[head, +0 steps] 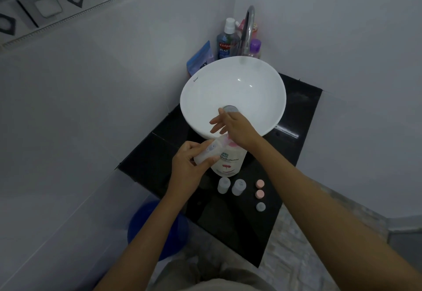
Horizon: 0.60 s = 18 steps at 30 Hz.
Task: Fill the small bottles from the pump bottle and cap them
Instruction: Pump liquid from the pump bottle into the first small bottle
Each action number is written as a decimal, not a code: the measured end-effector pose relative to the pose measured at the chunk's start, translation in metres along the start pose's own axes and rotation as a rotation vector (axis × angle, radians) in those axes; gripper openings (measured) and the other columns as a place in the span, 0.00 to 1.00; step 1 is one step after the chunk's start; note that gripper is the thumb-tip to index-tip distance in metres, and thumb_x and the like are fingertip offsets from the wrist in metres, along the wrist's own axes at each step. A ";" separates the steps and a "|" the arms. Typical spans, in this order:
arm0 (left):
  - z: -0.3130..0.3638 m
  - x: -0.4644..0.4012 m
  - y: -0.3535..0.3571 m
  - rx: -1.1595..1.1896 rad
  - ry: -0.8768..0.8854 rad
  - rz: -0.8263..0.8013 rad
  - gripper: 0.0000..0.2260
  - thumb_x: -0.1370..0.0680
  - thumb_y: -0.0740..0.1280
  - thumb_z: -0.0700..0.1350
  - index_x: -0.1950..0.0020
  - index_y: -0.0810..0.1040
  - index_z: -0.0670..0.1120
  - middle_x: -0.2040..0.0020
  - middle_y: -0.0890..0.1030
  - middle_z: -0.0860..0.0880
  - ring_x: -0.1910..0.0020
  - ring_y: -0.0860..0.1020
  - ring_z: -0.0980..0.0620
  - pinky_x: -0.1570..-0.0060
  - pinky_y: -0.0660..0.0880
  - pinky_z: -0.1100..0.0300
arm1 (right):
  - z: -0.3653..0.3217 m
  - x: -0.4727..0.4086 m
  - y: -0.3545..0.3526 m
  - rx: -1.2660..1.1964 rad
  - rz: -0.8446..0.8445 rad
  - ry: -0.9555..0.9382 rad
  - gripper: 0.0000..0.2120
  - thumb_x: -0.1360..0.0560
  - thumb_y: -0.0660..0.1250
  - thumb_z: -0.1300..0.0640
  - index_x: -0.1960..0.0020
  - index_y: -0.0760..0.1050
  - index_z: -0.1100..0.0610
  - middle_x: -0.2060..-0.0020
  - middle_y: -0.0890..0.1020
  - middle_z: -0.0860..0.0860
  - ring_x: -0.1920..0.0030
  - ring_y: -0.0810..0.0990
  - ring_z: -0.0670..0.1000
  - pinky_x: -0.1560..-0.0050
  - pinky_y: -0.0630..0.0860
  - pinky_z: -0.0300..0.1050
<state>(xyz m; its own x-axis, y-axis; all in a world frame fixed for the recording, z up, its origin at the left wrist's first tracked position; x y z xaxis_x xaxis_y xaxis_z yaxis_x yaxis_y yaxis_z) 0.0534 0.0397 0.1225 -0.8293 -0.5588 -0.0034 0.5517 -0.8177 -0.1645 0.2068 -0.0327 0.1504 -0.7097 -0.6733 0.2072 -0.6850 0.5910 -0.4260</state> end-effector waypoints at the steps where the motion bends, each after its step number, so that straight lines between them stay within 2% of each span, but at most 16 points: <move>1: 0.001 0.000 -0.001 0.002 0.006 -0.005 0.18 0.29 0.73 0.42 0.40 0.78 0.51 0.48 0.76 0.46 0.48 0.77 0.54 0.52 0.77 0.67 | -0.001 0.000 0.000 0.013 0.006 -0.004 0.24 0.19 0.49 0.44 0.48 0.80 0.57 0.56 0.84 0.53 0.56 0.79 0.51 0.57 0.72 0.41; 5: 0.008 0.001 -0.003 0.003 0.030 -0.009 0.19 0.29 0.73 0.43 0.40 0.78 0.52 0.48 0.76 0.47 0.47 0.78 0.52 0.49 0.78 0.60 | -0.012 0.000 -0.009 -0.027 -0.029 -0.026 0.26 0.19 0.48 0.45 0.49 0.80 0.58 0.54 0.84 0.54 0.52 0.80 0.54 0.51 0.75 0.45; 9: 0.010 -0.002 -0.003 0.011 0.031 -0.011 0.19 0.29 0.73 0.43 0.40 0.78 0.52 0.48 0.77 0.47 0.46 0.78 0.52 0.49 0.79 0.61 | -0.012 0.000 -0.010 -0.065 -0.021 -0.030 0.25 0.18 0.49 0.47 0.48 0.81 0.61 0.54 0.84 0.55 0.53 0.79 0.55 0.50 0.75 0.46; 11: 0.007 -0.003 -0.003 0.008 0.017 -0.010 0.19 0.30 0.73 0.44 0.39 0.79 0.51 0.48 0.77 0.47 0.46 0.78 0.52 0.49 0.79 0.59 | -0.010 -0.001 -0.008 -0.074 0.002 -0.024 0.24 0.18 0.50 0.49 0.48 0.81 0.62 0.55 0.84 0.55 0.54 0.79 0.55 0.52 0.75 0.45; 13: 0.005 -0.002 -0.002 0.010 -0.001 -0.010 0.19 0.30 0.73 0.44 0.39 0.79 0.51 0.47 0.76 0.47 0.46 0.78 0.52 0.48 0.79 0.59 | -0.009 -0.002 -0.007 -0.067 0.001 -0.001 0.23 0.18 0.50 0.50 0.48 0.80 0.62 0.55 0.84 0.55 0.55 0.78 0.54 0.59 0.74 0.40; 15: 0.002 -0.003 -0.001 0.001 -0.008 -0.012 0.19 0.30 0.74 0.43 0.39 0.79 0.51 0.47 0.76 0.46 0.46 0.77 0.52 0.49 0.79 0.59 | -0.006 -0.001 -0.004 -0.048 0.003 0.026 0.23 0.18 0.50 0.51 0.48 0.80 0.62 0.55 0.84 0.55 0.58 0.77 0.52 0.64 0.70 0.37; 18: -0.001 -0.001 -0.001 -0.008 -0.013 -0.016 0.19 0.30 0.74 0.43 0.39 0.79 0.52 0.48 0.76 0.45 0.46 0.77 0.51 0.50 0.78 0.59 | -0.001 0.000 0.000 -0.022 0.021 0.033 0.23 0.18 0.50 0.50 0.50 0.81 0.62 0.57 0.84 0.54 0.59 0.77 0.51 0.65 0.68 0.37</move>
<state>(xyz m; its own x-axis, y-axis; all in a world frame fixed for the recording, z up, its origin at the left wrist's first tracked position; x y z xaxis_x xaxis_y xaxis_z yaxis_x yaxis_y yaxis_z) 0.0537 0.0417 0.1214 -0.8369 -0.5472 0.0127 0.5372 -0.8256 -0.1725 0.2065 -0.0327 0.1513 -0.7287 -0.6458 0.2279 -0.6734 0.6148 -0.4106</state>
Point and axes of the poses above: each hand's wrist, its own x-axis away from the middle knuckle, its own y-axis out of the palm, z = x × y, the point moved 2 cm from there along -x, towards the middle knuckle
